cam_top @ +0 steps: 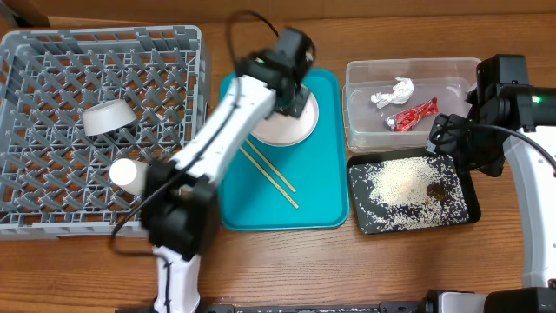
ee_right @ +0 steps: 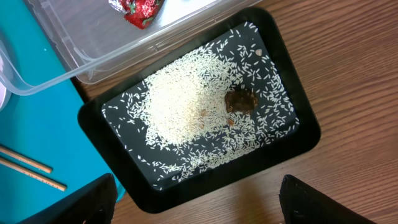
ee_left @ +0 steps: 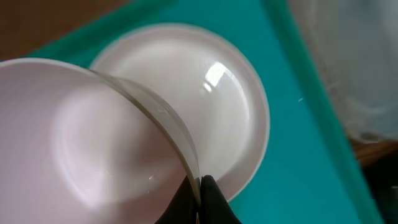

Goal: Sort waste into correct bins and load items into the dishwasher
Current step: 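Carry the pink bowl into the dish rack and release it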

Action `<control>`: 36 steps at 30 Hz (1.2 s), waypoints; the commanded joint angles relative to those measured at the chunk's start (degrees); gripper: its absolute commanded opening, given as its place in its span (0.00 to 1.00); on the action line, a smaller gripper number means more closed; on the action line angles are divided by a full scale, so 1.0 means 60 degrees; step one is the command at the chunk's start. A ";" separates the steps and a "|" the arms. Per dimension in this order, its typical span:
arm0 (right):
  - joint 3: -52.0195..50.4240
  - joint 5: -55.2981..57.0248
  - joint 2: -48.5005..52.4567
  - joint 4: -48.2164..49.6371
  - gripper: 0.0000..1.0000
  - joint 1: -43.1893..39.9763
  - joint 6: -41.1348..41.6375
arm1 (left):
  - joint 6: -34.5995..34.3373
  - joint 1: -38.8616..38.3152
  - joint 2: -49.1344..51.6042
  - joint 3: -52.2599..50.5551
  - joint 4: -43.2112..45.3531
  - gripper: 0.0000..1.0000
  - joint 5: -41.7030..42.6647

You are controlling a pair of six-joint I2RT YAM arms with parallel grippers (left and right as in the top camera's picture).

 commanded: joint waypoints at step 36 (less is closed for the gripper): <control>0.0197 0.0124 -0.0069 -0.0098 0.85 -0.0029 0.0004 | 0.0623 0.8812 0.2069 0.0474 -0.0288 0.43 1.2003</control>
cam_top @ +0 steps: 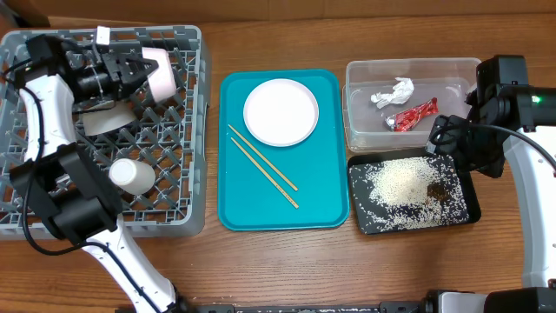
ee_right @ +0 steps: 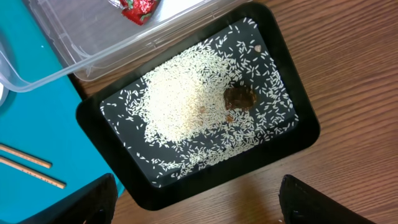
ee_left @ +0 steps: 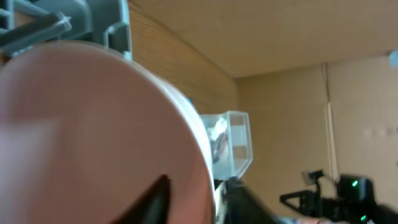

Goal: Sort waste into correct bins and load items into the dishwasher
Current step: 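Carry the pink bowl into the dish rack and release it, then move the left gripper to the chopsticks on the teal tray and grasp one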

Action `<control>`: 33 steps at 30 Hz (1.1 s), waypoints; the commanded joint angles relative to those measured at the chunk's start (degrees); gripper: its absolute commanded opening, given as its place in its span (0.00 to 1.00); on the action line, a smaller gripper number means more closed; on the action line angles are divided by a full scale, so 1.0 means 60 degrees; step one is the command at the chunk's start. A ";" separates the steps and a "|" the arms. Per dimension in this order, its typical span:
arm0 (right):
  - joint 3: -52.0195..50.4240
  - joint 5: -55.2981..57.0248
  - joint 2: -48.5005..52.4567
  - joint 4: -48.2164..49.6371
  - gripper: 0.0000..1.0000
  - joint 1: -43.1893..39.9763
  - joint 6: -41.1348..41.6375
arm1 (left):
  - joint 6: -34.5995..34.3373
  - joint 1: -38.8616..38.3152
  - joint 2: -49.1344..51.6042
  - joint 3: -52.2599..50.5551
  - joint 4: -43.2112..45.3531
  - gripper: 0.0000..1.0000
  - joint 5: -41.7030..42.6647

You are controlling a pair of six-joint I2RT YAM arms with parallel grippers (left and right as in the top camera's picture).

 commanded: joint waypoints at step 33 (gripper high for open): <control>0.0197 0.0127 -0.0069 -0.0138 0.92 -0.0029 0.0015 | 0.0368 -0.1202 -0.4812 -0.0011 -0.2025 1.00 -0.5927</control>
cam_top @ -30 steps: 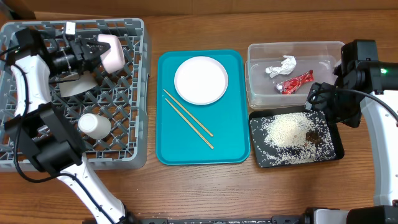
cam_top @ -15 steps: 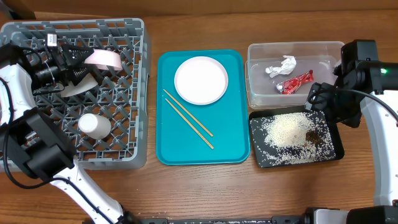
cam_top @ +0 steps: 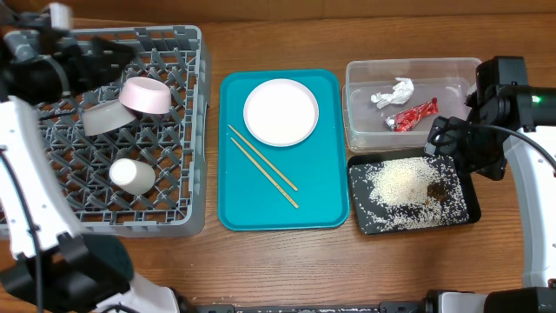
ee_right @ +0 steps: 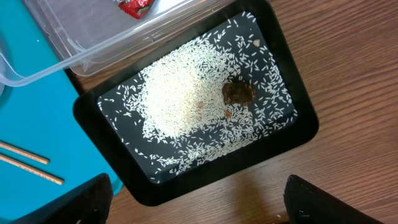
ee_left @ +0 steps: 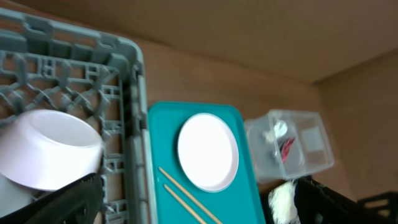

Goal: Sort waste into correct bins and load items into the dishwasher
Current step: 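Move the left gripper to the chopsticks on the teal tray and grasp one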

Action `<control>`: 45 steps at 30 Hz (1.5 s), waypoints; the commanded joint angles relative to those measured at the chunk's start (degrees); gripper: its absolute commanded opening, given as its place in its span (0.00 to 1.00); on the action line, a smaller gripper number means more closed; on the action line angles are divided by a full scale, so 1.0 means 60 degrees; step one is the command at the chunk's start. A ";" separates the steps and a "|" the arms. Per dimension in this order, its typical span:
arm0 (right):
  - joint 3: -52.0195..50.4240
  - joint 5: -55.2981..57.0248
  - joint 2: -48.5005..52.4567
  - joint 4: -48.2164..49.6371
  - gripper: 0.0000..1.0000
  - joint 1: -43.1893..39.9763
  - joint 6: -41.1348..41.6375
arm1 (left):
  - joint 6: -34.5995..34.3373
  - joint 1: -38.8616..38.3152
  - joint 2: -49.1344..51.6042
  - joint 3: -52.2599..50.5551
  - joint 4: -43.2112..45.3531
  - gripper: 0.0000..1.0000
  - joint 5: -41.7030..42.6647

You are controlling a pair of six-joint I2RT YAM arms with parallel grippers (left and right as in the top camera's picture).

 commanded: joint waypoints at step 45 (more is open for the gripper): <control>0.0197 -0.0018 -0.0069 0.0018 0.93 -0.0029 0.0007 | -0.7883 -0.8131 0.0470 -0.8113 0.4244 0.85 -0.8444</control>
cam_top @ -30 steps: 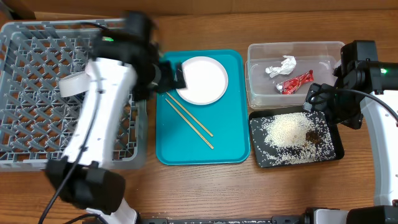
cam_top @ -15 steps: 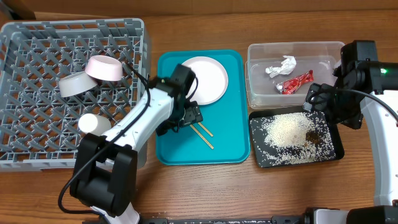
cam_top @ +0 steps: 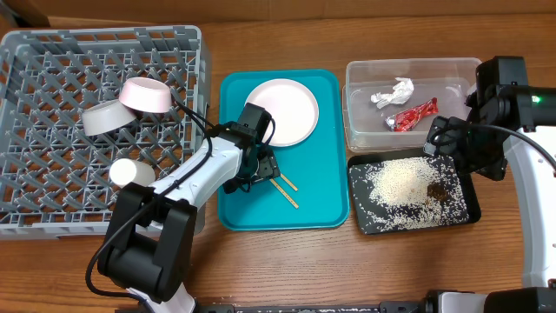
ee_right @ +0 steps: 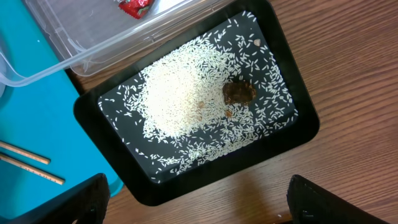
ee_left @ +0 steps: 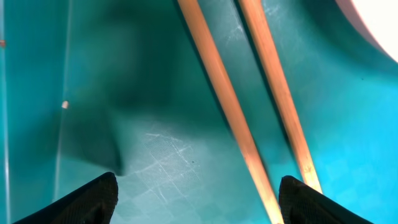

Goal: Sort waste into correct bins and load items into the dishwasher
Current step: 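Move the left gripper to the chopsticks on the teal tray and grasp one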

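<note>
Two wooden chopsticks (ee_left: pixel 227 106) lie side by side on the teal tray (cam_top: pixel 321 204). My left gripper (cam_top: pixel 253 167) stands open low over them; in the left wrist view (ee_left: pixel 199 202) both sticks run between its spread fingertips. In the overhead view it hides their upper part, and the lower ends (cam_top: pixel 287 186) show. A white plate (cam_top: pixel 282 110) sits at the tray's far end. In the grey dish rack (cam_top: pixel 52 200) are a pink bowl (cam_top: pixel 146 95), a grey bowl (cam_top: pixel 102 116) and a white cup (cam_top: pixel 130 173). My right gripper (ee_right: pixel 205 205) hangs open above the black tray of rice (ee_right: pixel 199 102).
A clear bin (cam_top: pixel 365 91) at the far right holds a white crumpled wrapper (cam_top: pixel 395 92) and a red wrapper (cam_top: pixel 413 114). The black tray (cam_top: pixel 452 213) lies just in front of it, with a brown lump among the rice. Bare wooden table surrounds the containers.
My left gripper was open and high at the rack's far left corner; now it is open, low over the chopsticks on the teal tray. The right arm has not moved.
My left gripper was shut on the pink bowl's rim above the white plate. Then it held the bowl over the dish rack. Then the bowl lay in the rack and the gripper was open and clear of it. Now it is open over the chopsticks.
</note>
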Action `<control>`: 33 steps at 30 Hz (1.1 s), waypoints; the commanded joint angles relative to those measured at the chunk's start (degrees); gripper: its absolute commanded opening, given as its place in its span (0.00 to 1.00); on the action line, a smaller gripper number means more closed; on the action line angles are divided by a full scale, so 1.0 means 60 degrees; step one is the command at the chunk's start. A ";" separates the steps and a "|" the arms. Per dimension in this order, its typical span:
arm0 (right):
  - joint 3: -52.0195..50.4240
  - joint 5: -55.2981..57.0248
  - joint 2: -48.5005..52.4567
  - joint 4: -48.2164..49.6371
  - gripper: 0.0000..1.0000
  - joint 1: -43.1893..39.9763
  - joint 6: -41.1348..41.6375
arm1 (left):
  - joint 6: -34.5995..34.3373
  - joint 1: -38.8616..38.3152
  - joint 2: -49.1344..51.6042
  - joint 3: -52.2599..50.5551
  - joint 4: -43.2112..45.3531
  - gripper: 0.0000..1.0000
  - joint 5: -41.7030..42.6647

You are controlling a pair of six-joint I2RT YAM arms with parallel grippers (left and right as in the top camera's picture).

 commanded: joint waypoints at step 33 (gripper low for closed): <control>0.0197 -0.0004 -0.0069 0.0011 0.93 -0.0025 0.0007 | -0.0135 -0.0616 0.0725 -0.0047 -0.0696 0.18 -0.1144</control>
